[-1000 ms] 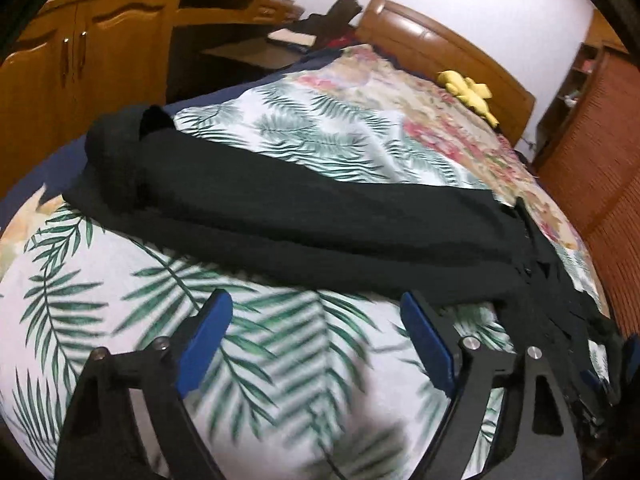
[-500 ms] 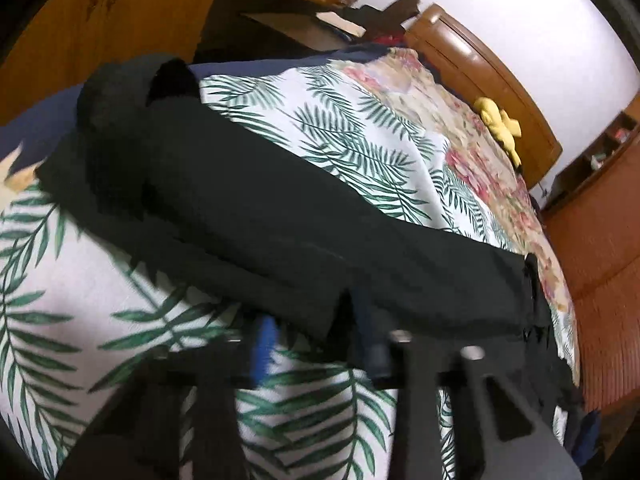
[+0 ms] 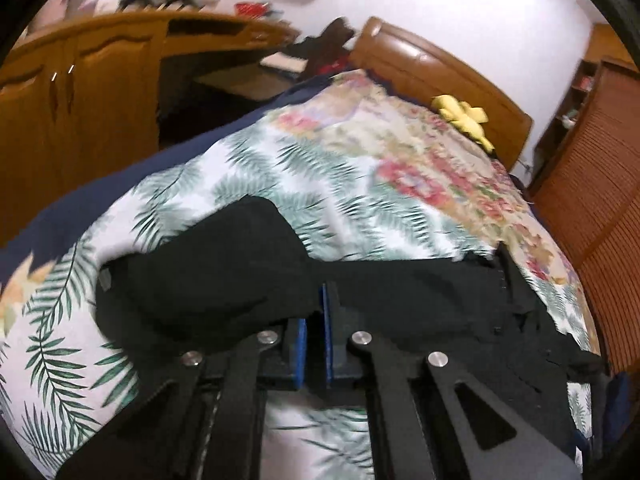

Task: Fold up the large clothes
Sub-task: 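Fold the held sleeve across the coat front with the left gripper, release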

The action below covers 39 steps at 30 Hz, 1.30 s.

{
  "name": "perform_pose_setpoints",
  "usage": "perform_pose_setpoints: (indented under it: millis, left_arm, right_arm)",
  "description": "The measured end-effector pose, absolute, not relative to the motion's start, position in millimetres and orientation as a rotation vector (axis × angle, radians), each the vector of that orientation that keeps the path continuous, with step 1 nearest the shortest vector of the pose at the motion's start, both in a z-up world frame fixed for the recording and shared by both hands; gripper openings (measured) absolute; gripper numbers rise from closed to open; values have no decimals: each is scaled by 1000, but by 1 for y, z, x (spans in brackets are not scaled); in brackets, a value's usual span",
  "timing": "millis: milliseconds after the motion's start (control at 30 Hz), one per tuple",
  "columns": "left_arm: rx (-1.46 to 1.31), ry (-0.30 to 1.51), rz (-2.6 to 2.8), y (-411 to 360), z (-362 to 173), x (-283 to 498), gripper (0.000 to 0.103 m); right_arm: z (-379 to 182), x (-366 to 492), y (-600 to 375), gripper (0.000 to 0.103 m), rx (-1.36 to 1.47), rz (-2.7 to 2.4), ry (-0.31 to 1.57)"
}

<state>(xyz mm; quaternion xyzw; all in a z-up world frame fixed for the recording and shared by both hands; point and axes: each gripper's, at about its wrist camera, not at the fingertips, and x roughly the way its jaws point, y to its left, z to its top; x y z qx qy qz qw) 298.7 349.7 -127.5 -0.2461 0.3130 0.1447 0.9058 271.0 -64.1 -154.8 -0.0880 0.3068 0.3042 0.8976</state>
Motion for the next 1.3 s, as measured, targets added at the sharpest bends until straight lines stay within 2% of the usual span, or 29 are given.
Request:
perform_pose_setpoints:
  millis: [200,567,967,1167,1300]
  left_arm:
    - [-405,603,192,275,-79,318,2]
    - [-175,559,-37,127,-27,323,3]
    - [-31,643,-132,38,-65,310,3]
    - [-77,678,-203,26,-88,293,4]
    - [-80,696,-197,27,-99,282,9]
  right_arm:
    - [-120,264,-92,103,-188,636,611]
    - [-72,256,-160,103,-186,508,507]
    - [-94,278,-180,103,-196,421,565]
    - [-97,284,-183,103,-190,405,576]
    - [-99,286,-178,103,-191,409,586]
